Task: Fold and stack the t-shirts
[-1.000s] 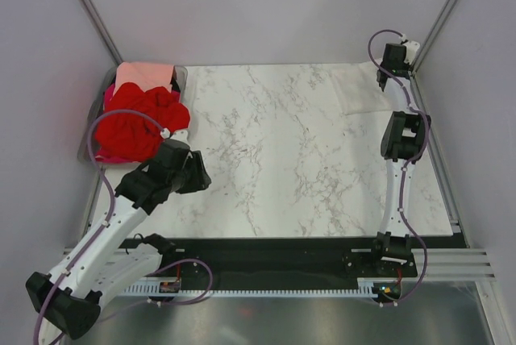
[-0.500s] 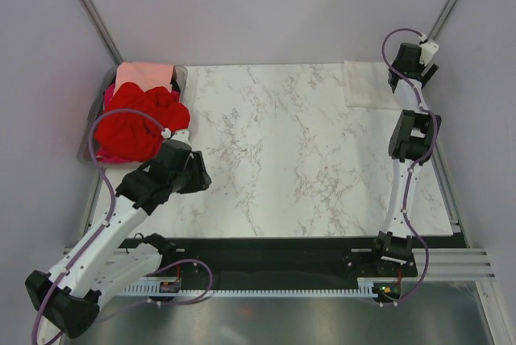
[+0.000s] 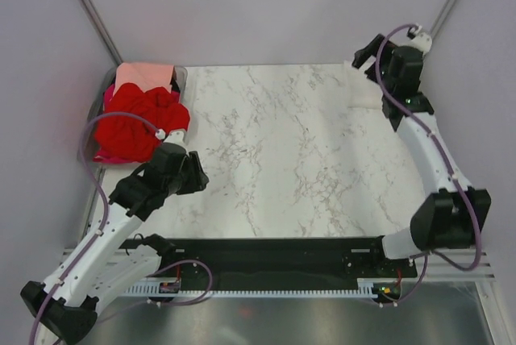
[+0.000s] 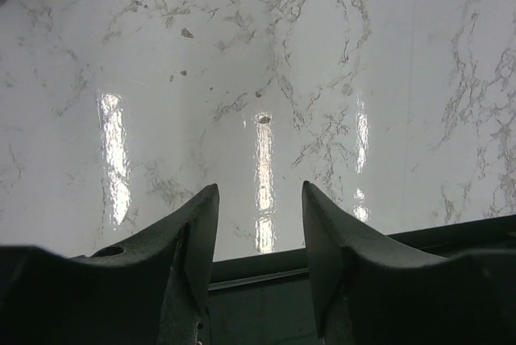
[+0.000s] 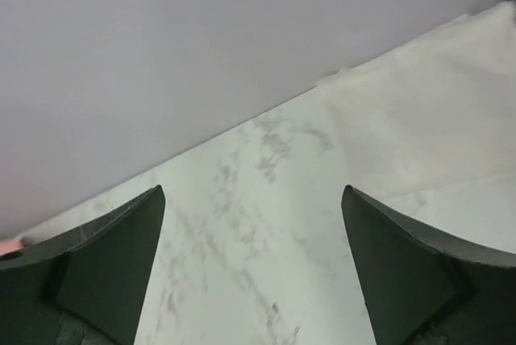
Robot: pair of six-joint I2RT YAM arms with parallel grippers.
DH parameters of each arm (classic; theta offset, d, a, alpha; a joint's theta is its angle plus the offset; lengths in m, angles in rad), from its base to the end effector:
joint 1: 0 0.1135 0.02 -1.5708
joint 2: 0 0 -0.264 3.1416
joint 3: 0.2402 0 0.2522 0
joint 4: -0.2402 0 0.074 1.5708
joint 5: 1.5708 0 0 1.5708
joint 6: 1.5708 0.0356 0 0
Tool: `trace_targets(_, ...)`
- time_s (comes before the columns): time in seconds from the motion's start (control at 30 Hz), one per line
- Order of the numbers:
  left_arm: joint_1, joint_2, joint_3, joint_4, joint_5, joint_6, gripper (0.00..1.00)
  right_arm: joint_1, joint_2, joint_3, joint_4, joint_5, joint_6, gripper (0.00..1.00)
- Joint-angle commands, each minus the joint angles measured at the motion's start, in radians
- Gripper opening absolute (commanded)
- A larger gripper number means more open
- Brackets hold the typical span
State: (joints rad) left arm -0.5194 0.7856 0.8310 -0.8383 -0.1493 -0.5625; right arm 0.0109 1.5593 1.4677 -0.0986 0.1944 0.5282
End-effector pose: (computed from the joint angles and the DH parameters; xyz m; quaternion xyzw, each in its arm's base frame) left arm 0.1346 -0.0708 0.2935 -0.0482 0.9219 -0.1356 0.3597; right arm 0.3734 -0.0028 0.3942 0.2560 0.7261 0.0966 0.6308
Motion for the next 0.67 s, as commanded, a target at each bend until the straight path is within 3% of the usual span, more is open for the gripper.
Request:
trace_targets(0.0, -0.005, -0.023, 0.017, 0.001, -0.026, -0.010, 0.53, 0.061, -0.174, -0.337, -0.024, -0.218, 0.029, 0.98)
trace_targets(0.03, -0.005, -0.028, 0.019, 0.001, -0.018, -0.008, 0.53, 0.064, -0.264, -0.471, 0.009, -0.233, 0.026, 0.98)
trace_targets(0.23, -0.005, -0.075, 0.019, 0.011, -0.016, -0.005, 0.53, 0.064, -0.461, -0.716, -0.055, -0.305, -0.033, 0.98)
trace_targets(0.4, -0.005, -0.106, 0.045, 0.016, -0.030, 0.016, 0.54, 0.063, -0.570, -0.747, -0.130, -0.288, -0.080, 0.98)
trace_targets(0.53, -0.005, -0.212, 0.045, 0.069, -0.056, 0.056, 0.57, 0.064, -0.642, -0.744, -0.165, -0.283, -0.111, 0.98)
trace_targets(0.63, -0.005, -0.353, -0.038, 0.174, -0.056, 0.095, 0.60, 0.064, -0.686, -0.759, -0.141, -0.270, -0.102, 0.98)
